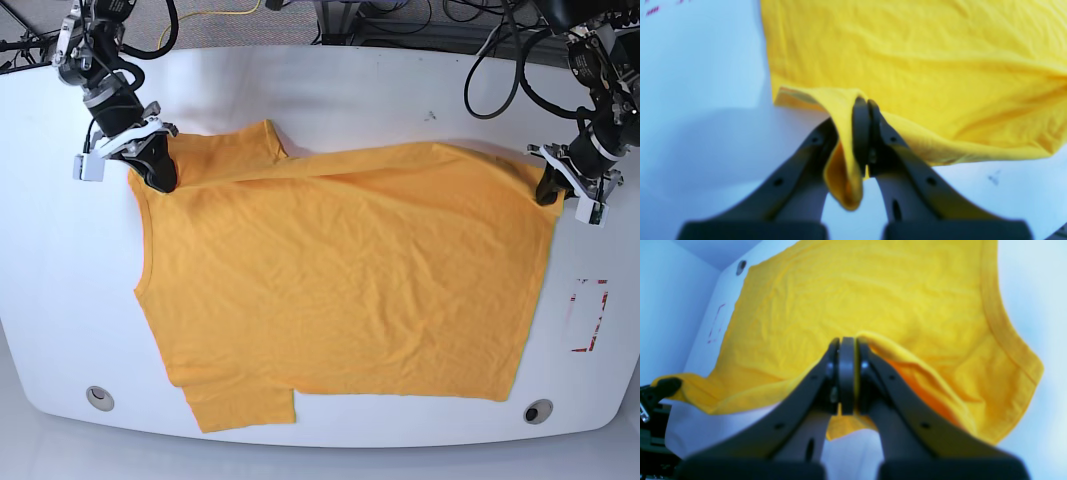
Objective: Fold the T-shirt properly
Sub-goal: 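Lift both shoulder corners and drag them toward the shirt's hem, then lower both held corners onto the shirt body, folding the collar section over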
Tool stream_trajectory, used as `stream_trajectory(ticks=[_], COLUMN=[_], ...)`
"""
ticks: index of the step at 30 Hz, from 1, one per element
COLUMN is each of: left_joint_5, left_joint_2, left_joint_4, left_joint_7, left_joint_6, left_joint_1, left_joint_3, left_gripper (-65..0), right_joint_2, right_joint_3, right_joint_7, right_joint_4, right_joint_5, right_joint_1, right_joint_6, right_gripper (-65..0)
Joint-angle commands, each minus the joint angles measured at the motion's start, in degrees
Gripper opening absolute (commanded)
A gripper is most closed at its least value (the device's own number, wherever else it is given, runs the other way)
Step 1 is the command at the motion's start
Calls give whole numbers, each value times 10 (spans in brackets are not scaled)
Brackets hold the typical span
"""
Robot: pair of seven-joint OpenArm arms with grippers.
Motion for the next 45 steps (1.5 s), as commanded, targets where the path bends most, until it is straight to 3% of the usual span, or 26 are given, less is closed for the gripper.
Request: stream_trajectory(ticks=[1, 29, 45], left_joint_5=[-11, 13, 11], left_joint_2=[-9, -6, -6], left_joint_4=[2, -111, -150], left_joint_7=[-11, -26, -26], left_joint_6=[-1, -1, -1], left_joint_1=[-20, -125, -161], left_joint_3=[-5, -2, -13], left_gripper=[-644, -646, -650], right_joint_2=[10, 10, 34], right_joint_3=[1, -11, -15], right_joint_7=[15, 10, 13], right_joint_4=[2, -101, -171], right_joint_5=[8, -7, 3], right_joint_1=[19, 144, 213], right_joint_6=[4, 4, 7], right_gripper=[-648, -645, -646])
